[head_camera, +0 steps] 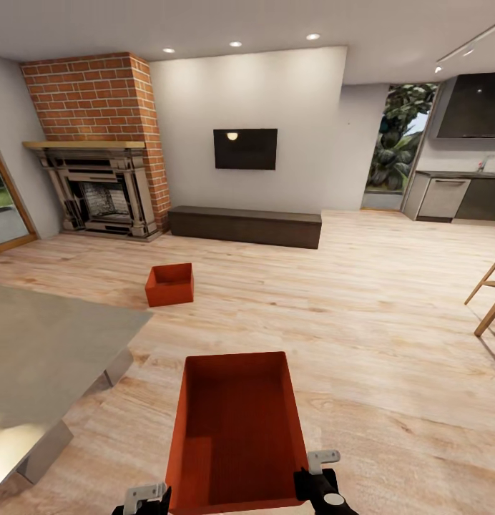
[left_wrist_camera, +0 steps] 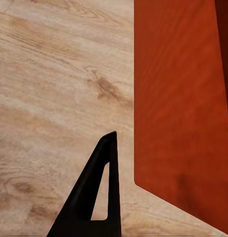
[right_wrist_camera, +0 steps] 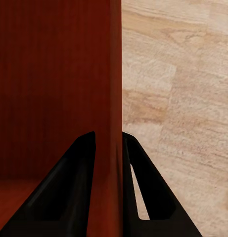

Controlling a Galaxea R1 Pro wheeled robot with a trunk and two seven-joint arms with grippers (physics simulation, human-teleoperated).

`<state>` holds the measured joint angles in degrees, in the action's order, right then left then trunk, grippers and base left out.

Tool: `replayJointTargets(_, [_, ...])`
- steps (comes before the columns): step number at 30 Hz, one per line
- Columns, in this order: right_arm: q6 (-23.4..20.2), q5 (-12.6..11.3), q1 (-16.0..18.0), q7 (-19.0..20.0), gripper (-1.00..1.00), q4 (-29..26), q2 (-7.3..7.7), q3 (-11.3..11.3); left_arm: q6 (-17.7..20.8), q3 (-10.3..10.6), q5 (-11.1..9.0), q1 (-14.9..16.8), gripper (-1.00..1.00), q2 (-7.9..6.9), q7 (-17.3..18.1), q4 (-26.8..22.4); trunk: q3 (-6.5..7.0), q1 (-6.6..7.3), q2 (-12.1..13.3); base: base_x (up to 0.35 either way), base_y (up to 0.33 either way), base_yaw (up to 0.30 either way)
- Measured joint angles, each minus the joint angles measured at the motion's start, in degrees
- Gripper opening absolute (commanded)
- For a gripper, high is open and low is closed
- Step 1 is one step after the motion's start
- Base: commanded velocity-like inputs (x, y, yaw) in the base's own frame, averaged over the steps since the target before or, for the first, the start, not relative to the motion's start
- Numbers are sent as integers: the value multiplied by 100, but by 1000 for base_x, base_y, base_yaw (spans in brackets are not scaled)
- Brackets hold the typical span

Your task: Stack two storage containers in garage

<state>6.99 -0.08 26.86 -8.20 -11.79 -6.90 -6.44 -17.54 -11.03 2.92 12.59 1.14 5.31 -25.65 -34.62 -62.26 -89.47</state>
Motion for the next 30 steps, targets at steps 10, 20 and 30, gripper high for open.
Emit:
replayJointTargets(10, [0, -2, 0, -10, -100, 0, -3, -18, 0, 0, 0, 0, -100, -4, 0, 8, 0, 1, 0, -110, 0, 0])
replayJointTargets(20, [0, -2, 0, -13, -100, 1, -5, -18, 4, 0, -1, 0, -100, -5, 0, 7, 0, 1, 0, -5, 0, 0])
replayJointTargets(30, [0, 2, 0, 1, -100, 9, 1, 5, 5, 0, 0, 0, -100, 0, 0, 7, 0, 1, 0, 0, 0, 0])
